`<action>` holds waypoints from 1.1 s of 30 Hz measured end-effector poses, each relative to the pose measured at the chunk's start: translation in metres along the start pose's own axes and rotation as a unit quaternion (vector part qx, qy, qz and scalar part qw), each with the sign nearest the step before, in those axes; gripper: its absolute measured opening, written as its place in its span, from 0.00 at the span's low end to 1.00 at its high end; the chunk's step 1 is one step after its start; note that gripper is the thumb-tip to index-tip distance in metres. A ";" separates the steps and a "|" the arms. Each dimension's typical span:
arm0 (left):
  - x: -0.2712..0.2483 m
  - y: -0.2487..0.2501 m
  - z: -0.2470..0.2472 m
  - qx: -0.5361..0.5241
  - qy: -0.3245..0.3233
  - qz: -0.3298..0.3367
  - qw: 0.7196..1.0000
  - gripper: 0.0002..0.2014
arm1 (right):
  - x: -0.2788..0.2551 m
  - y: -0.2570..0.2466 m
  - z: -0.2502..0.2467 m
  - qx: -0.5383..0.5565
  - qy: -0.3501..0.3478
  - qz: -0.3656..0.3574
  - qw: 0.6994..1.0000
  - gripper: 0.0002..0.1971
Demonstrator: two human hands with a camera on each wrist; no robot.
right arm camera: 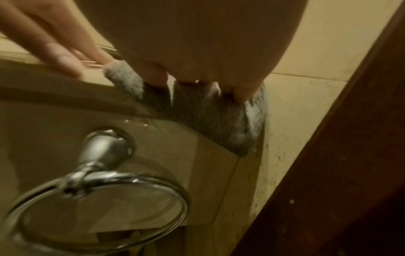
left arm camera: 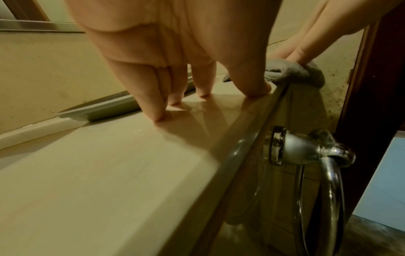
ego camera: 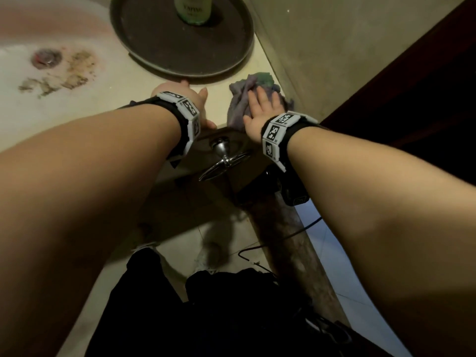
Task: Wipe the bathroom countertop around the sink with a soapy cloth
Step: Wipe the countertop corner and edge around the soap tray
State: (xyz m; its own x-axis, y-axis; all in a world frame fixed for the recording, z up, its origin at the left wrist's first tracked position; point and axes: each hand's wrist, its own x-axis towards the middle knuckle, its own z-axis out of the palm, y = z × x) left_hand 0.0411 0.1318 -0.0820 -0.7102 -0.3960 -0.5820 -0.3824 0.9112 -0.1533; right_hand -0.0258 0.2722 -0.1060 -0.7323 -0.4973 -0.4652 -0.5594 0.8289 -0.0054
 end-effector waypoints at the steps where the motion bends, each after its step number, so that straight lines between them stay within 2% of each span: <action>1: 0.000 0.000 0.001 0.001 0.002 0.000 1.000 0.43 | -0.003 -0.002 0.002 0.007 -0.002 0.001 1.000 0.30; 8: 0.004 -0.001 -0.003 0.013 -0.012 0.010 1.000 0.44 | -0.003 -0.001 0.005 0.024 0.006 -0.016 1.000 0.31; 14: 0.003 0.001 -0.008 0.034 -0.011 0.015 0.999 0.45 | 0.025 0.004 -0.016 0.000 0.007 -0.016 1.000 0.30; 21: 0.014 0.001 0.006 0.070 -0.027 0.010 0.997 0.55 | 0.050 -0.006 -0.038 0.003 0.006 -0.010 1.000 0.29; 27: 0.010 0.001 0.001 0.037 0.008 -0.001 0.999 0.49 | 0.043 -0.005 -0.035 0.006 0.008 -0.012 1.000 0.29; 33: 0.010 0.000 -0.001 0.030 0.009 0.005 1.000 0.46 | 0.018 -0.001 -0.013 -0.004 0.020 -0.021 1.000 0.30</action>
State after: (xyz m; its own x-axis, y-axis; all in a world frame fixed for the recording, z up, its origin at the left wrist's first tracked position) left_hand 0.0334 0.1276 -0.0868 -0.7240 -0.3891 -0.5696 -0.3403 0.9197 -0.1958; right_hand -0.0432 0.2594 -0.1029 -0.7235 -0.5414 -0.4283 -0.5927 0.8053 -0.0169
